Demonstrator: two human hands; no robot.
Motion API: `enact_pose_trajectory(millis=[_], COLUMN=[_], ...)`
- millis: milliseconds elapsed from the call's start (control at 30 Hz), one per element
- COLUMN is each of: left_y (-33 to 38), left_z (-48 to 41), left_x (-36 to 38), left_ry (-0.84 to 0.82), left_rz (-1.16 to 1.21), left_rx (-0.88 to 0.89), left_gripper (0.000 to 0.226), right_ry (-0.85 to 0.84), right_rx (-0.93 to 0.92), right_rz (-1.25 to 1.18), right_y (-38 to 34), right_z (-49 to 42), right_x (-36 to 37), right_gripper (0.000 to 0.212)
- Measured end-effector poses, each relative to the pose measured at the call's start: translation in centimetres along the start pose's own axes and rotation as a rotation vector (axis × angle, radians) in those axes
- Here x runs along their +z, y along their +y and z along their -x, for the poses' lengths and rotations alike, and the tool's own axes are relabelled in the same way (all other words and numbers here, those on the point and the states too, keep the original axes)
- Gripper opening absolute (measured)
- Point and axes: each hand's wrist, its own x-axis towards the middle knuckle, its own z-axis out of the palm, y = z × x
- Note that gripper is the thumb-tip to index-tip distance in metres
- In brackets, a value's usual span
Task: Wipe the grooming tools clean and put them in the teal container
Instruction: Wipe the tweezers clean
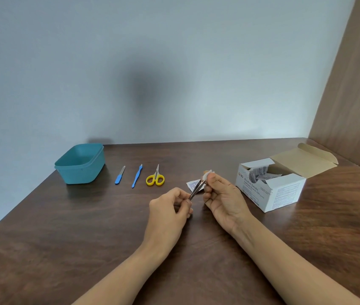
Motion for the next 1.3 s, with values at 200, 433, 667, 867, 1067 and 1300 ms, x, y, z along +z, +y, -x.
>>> enact_pose_trajectory(millis=[200, 433, 667, 867, 1067, 1300], left_y=[0.02, 0.13, 0.14, 0.25, 0.36, 0.25], left_z=[0.04, 0.02, 0.02, 0.12, 0.07, 0.02], left_x=[0.05, 0.04, -0.02, 0.09, 0.06, -0.07], left_ry=[-0.001, -0.008, -0.008, -0.019, -0.033, -0.038], left_rz=[0.025, 0.036, 0.034, 0.040, 0.062, 0.055], left_rx=[-0.012, 0.001, -0.003, 0.008, 0.013, 0.005], left_gripper=[0.019, 0.018, 0.017, 0.017, 0.013, 0.012], right_ry=[-0.010, 0.011, 0.009, 0.010, 0.024, 0.033], right_rx=[-0.001, -0.029, 0.002, -0.026, -0.060, -0.029], right_rz=[0.016, -0.003, -0.008, 0.041, -0.028, -0.058], right_y=[-0.01, 0.03, -0.04, 0.24, 0.15, 0.01], right_z=[0.14, 0.05, -0.07, 0.02, -0.12, -0.10], right_x=[0.14, 0.24, 0.16, 0.18, -0.01, -0.07], right_gripper=[0.017, 0.015, 0.016, 0.012, 0.012, 0.010])
